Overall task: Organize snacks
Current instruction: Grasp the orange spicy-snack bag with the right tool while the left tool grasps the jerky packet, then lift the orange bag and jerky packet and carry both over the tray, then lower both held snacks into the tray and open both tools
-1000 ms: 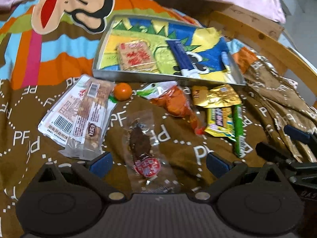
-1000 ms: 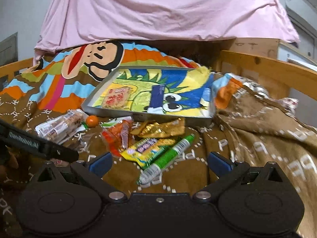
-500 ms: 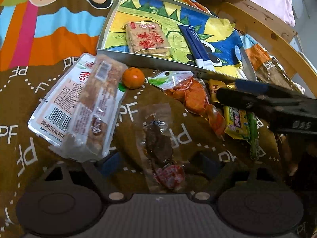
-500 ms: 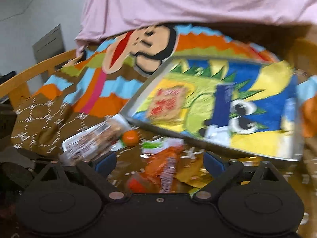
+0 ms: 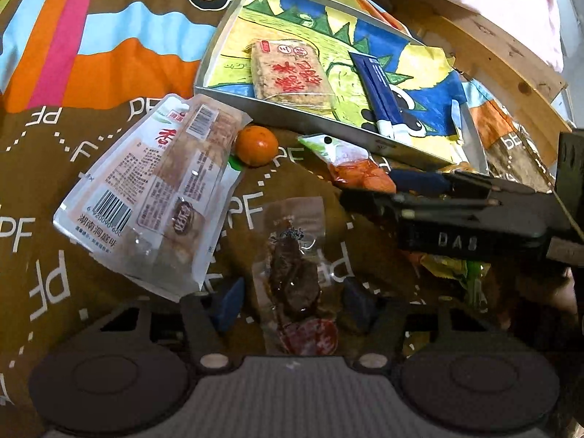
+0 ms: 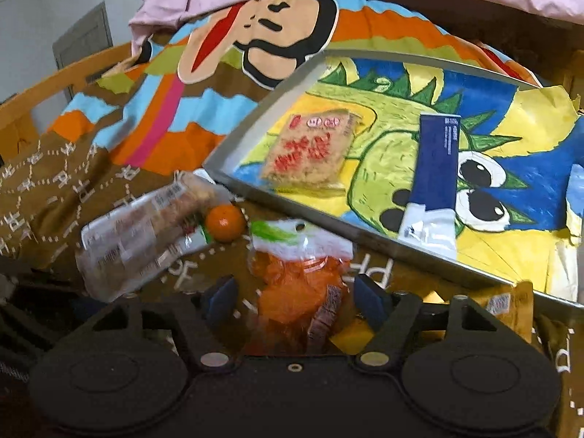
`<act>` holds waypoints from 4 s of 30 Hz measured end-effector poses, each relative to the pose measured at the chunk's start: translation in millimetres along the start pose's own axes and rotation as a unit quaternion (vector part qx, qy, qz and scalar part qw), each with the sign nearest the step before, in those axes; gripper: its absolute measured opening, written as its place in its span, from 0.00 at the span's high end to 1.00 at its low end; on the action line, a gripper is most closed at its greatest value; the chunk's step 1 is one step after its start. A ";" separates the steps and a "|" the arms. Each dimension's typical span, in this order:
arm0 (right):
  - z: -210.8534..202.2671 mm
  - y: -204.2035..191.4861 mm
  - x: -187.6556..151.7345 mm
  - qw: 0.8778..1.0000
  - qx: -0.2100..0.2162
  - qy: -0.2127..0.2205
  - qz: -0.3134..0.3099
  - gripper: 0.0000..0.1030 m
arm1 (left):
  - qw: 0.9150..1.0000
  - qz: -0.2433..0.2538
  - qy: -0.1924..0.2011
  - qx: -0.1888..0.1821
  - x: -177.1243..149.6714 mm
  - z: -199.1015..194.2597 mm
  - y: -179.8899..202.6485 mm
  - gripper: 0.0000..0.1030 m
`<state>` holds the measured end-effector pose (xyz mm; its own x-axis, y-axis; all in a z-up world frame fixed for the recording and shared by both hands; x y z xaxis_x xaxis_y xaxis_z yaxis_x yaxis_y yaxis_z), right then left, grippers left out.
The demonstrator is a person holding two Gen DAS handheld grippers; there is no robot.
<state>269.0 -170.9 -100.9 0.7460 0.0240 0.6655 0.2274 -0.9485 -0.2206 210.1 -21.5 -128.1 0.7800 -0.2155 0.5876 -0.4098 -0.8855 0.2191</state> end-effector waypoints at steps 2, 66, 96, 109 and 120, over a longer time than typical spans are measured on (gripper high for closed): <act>4.3 -1.2 -1.6 1.000 -0.006 -0.001 -0.011 0.29 | 1.000 -0.001 -0.003 0.002 0.9 1.6 -1.8 0.40; -135.0 -10.0 -4.7 0.985 -0.029 0.162 0.049 0.55 | 0.993 0.028 0.111 0.039 55.8 -85.2 34.7 0.56; -34.2 118.1 83.9 0.969 -0.107 0.193 0.108 0.55 | 0.980 0.053 0.188 0.023 209.7 66.3 25.5 0.56; -8.8 124.3 77.8 0.970 -0.121 0.187 0.093 0.55 | 0.982 0.069 0.175 0.034 192.3 91.5 26.6 0.56; -3.9 125.7 72.5 0.969 -0.131 0.188 0.088 0.52 | 0.983 0.069 0.164 0.044 179.3 104.9 24.5 0.56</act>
<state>349.2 -289.6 -77.6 0.4664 -0.2149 0.8581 -0.0852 -0.9765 -0.1982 389.5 -125.0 -99.1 0.5191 -0.2042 0.8299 -0.4470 -0.8925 0.0600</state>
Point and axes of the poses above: each gripper's, at about its wrist camera, not at the fingertips, and z roughly the way its jaws point, y to its right, x to its top, the point moved 10 cm from there along z, roughly the way its jaws point, and after that the axes turned 14 degrees about z, right-handed, at the moved point
